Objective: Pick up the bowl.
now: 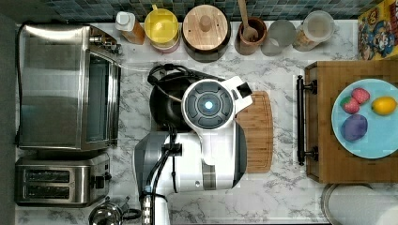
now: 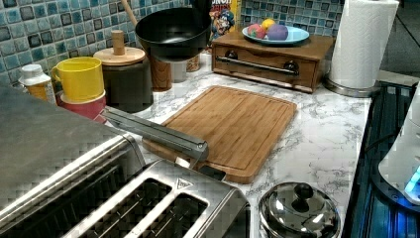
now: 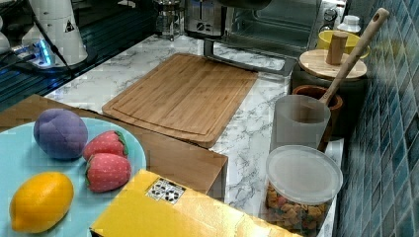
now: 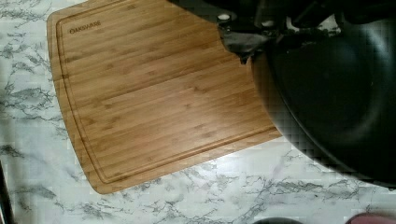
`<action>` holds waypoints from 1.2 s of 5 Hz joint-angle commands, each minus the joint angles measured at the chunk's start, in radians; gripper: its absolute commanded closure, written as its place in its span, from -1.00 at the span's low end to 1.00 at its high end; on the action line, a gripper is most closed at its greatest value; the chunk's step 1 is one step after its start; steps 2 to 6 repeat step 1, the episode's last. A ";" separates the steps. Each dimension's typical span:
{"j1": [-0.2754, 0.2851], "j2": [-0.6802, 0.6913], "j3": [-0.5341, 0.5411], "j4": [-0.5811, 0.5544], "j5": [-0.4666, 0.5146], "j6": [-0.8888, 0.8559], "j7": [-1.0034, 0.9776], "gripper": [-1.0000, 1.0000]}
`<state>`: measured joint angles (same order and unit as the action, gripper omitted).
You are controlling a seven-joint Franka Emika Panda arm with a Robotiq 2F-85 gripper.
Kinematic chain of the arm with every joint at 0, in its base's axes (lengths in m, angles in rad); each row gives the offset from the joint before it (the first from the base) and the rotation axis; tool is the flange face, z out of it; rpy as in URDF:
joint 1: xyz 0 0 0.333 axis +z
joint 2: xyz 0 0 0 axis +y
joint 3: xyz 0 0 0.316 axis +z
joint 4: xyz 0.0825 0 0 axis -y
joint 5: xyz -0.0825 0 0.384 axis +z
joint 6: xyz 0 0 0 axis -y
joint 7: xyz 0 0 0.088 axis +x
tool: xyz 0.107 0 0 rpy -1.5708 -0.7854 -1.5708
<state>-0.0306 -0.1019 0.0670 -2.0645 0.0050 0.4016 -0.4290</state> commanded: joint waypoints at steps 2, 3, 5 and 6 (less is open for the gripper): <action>0.008 -0.048 0.004 0.087 0.017 0.011 -0.038 1.00; 0.008 -0.048 0.004 0.087 0.017 0.011 -0.038 1.00; 0.008 -0.048 0.004 0.087 0.017 0.011 -0.038 1.00; 0.008 -0.048 0.004 0.087 0.017 0.011 -0.038 1.00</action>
